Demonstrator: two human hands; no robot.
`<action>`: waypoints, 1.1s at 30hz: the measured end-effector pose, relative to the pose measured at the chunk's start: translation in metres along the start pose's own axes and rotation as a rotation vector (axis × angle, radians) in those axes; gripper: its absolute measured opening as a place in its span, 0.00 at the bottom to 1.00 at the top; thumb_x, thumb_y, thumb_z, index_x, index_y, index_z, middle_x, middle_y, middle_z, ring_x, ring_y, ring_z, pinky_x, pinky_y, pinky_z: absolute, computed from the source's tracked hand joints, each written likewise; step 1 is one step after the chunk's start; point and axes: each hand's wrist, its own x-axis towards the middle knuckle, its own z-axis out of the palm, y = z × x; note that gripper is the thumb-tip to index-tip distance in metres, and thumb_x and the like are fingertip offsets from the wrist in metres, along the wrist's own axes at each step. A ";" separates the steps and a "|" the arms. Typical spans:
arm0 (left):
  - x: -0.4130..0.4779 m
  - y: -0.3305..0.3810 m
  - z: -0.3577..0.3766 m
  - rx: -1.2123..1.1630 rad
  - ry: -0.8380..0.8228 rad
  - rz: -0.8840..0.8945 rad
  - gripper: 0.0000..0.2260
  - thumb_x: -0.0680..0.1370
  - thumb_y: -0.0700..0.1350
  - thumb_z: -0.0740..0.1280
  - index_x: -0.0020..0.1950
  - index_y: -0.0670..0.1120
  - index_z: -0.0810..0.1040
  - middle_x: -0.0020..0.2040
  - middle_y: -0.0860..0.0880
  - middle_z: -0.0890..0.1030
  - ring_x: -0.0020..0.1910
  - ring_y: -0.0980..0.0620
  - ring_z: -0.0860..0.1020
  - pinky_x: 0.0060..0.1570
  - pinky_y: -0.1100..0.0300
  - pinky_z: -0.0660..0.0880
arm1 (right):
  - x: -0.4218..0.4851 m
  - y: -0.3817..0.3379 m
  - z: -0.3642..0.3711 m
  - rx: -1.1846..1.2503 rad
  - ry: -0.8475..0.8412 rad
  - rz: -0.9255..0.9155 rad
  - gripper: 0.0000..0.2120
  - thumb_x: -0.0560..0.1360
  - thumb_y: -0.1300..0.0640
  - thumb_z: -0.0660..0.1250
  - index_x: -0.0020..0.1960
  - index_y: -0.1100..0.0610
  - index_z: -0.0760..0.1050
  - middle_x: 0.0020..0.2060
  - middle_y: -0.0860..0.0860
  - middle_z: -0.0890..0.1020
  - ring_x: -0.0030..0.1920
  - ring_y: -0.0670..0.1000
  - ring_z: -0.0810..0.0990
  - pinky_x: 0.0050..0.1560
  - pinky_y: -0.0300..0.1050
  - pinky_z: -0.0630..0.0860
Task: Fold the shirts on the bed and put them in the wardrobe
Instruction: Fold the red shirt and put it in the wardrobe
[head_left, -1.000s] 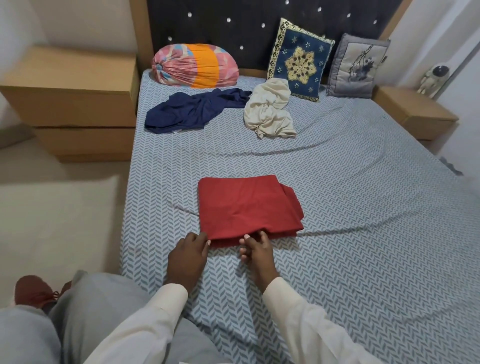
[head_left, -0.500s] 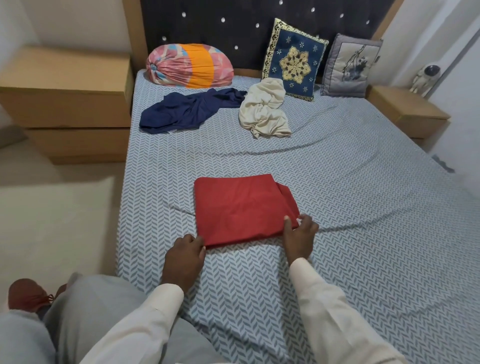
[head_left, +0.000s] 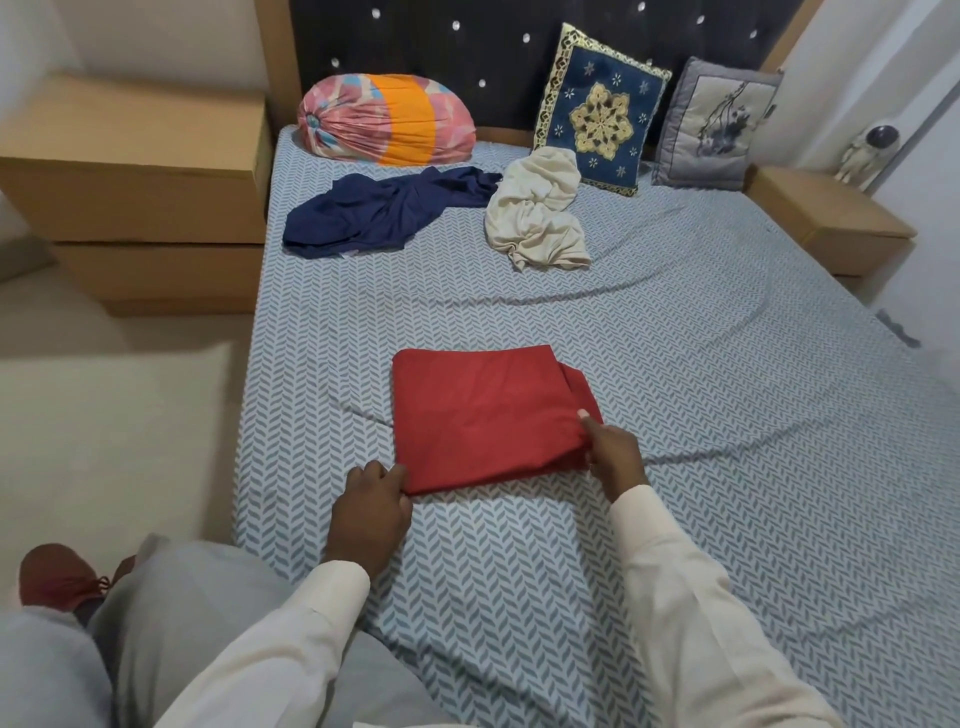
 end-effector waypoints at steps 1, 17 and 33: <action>0.000 0.000 0.000 -0.008 -0.003 -0.008 0.10 0.72 0.44 0.68 0.52 0.46 0.78 0.44 0.46 0.75 0.47 0.45 0.72 0.30 0.58 0.67 | 0.001 0.001 -0.001 -0.006 -0.040 0.052 0.14 0.73 0.52 0.72 0.33 0.56 0.74 0.25 0.52 0.72 0.21 0.48 0.67 0.23 0.37 0.64; 0.010 0.009 -0.007 -0.294 -0.036 -0.293 0.16 0.79 0.57 0.63 0.58 0.46 0.75 0.49 0.47 0.82 0.48 0.47 0.79 0.42 0.57 0.71 | 0.013 0.032 -0.012 -0.060 -0.114 0.153 0.12 0.74 0.56 0.72 0.43 0.53 0.67 0.36 0.54 0.76 0.24 0.46 0.75 0.25 0.38 0.71; 0.022 0.013 -0.016 -0.574 -0.215 -0.486 0.13 0.73 0.55 0.72 0.39 0.47 0.76 0.37 0.49 0.80 0.38 0.49 0.78 0.41 0.57 0.74 | -0.027 -0.015 0.084 -0.909 -0.247 -0.667 0.19 0.72 0.43 0.59 0.55 0.53 0.76 0.49 0.56 0.79 0.53 0.60 0.76 0.55 0.54 0.73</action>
